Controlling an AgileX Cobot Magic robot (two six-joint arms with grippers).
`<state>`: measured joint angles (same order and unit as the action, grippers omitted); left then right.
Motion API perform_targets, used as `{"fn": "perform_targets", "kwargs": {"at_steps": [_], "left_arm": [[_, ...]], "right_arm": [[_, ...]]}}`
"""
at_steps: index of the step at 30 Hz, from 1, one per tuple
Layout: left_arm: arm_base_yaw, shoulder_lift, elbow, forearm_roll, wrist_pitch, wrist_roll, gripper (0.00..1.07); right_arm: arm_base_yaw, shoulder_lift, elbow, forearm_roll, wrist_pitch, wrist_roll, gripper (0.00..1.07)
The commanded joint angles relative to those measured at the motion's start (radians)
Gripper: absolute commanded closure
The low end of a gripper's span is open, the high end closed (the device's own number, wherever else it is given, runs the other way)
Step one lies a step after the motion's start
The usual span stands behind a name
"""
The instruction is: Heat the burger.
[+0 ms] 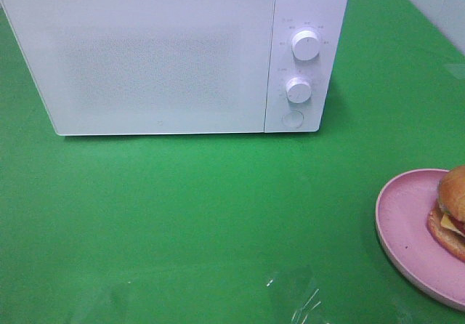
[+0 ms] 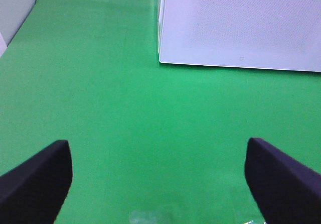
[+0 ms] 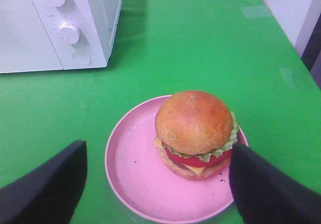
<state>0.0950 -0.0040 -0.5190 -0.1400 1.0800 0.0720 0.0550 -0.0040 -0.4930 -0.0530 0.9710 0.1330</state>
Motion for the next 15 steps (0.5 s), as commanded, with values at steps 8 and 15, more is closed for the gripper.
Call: {"fn": "perform_targets", "kwargs": {"at_steps": [8, 15], "left_arm": [[0.003, -0.024, 0.003, -0.005, -0.011, 0.0, 0.21], [0.003, -0.024, 0.003, -0.005, -0.011, 0.0, 0.21]], "right_arm": [[-0.006, -0.025, 0.002, 0.004, -0.01, -0.004, 0.32], [-0.006, -0.025, 0.002, 0.004, -0.01, -0.004, 0.32]]}}
